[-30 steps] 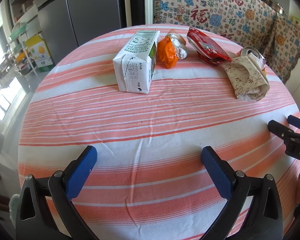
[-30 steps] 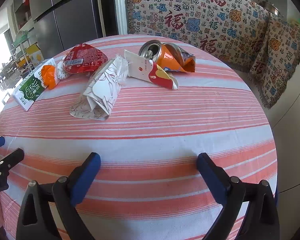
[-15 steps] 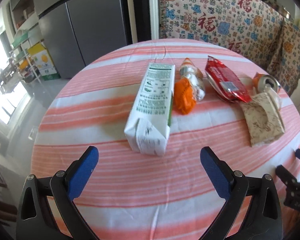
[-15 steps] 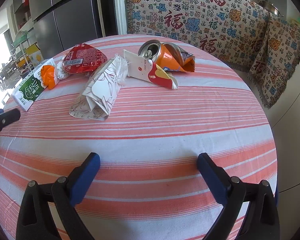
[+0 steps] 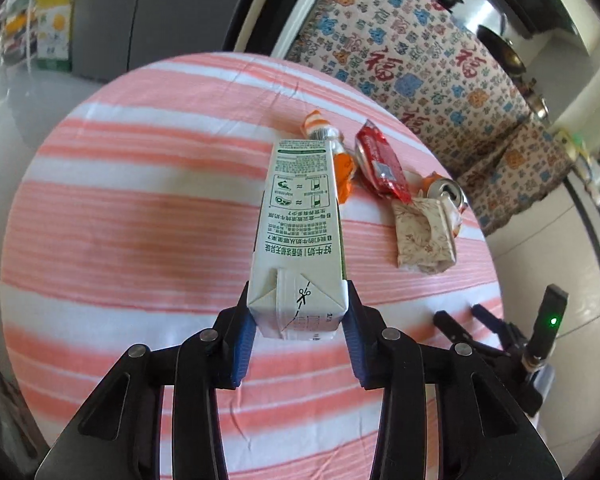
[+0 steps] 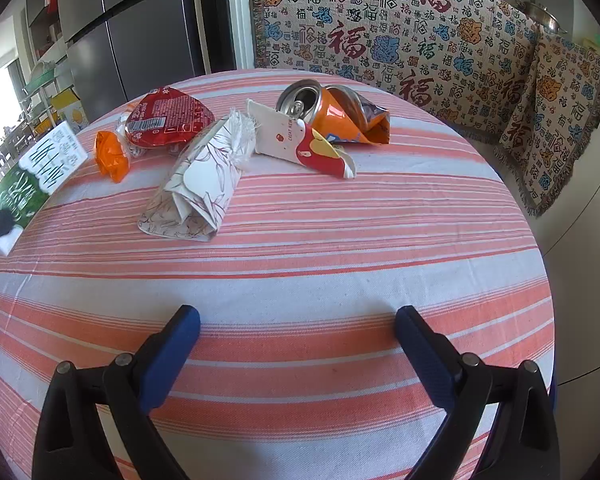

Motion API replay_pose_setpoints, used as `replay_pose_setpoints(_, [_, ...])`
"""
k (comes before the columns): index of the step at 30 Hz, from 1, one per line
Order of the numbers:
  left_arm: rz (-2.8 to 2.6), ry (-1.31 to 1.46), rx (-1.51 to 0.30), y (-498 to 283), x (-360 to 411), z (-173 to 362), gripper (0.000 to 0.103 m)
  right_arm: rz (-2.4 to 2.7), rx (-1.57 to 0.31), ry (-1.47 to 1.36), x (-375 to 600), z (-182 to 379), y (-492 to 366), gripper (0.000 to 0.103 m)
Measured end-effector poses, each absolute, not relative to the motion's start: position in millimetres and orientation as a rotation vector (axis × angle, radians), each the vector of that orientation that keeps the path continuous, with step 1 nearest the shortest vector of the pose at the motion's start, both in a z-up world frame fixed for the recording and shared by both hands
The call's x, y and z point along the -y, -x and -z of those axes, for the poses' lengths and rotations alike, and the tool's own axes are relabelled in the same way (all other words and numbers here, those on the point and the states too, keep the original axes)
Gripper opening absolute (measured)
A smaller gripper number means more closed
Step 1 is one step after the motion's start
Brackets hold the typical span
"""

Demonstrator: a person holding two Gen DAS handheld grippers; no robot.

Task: Collect trash
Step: 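Grasp the green-and-white milk carton with the left tool while the right tool grasps the floral paper wrapper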

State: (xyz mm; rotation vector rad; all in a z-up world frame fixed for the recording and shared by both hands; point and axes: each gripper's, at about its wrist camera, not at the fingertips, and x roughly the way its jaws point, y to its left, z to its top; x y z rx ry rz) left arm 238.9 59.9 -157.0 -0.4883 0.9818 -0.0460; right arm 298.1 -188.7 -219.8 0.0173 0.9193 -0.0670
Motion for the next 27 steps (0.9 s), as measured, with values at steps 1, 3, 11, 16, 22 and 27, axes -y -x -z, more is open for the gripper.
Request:
replay_pose_setpoints(1, [0.030,0.526,-0.991,-234.9,-68.3,162.8,0.042,0.067,-0.919,-0.017,188.6,219.8,-298.0,0.100])
replay_pose_setpoints(3, [-0.014,0.555,-1.004,-230.4,-83.3,171.0,0.045,0.067,-0.919,-0.017,188.7,219.9,-298.0,0.100])
replay_pose_setpoints(11, [-0.185,0.350,-0.972,-230.4,-91.5,167.2,0.087,0.066,-0.918,-0.016,188.5,220.0,-297.7,0.100])
replay_pose_setpoints(16, [-0.121,0.278,-0.948,-236.9,-89.5,162.0,0.093,0.067,-0.918,-0.015,189.3,220.4,-297.7,0.100])
replay_pose_setpoints(22, [-0.088,0.126,-0.985,-269.0,-69.1,176.6,0.098,0.066,-0.918,-0.016,189.4,220.4,-297.6,0.100])
replay_pose_setpoints(27, [-0.088,0.142,-0.960,-269.5,-63.5,181.2,0.052,0.065,-0.916,-0.022,191.3,220.1,-297.4,0.100])
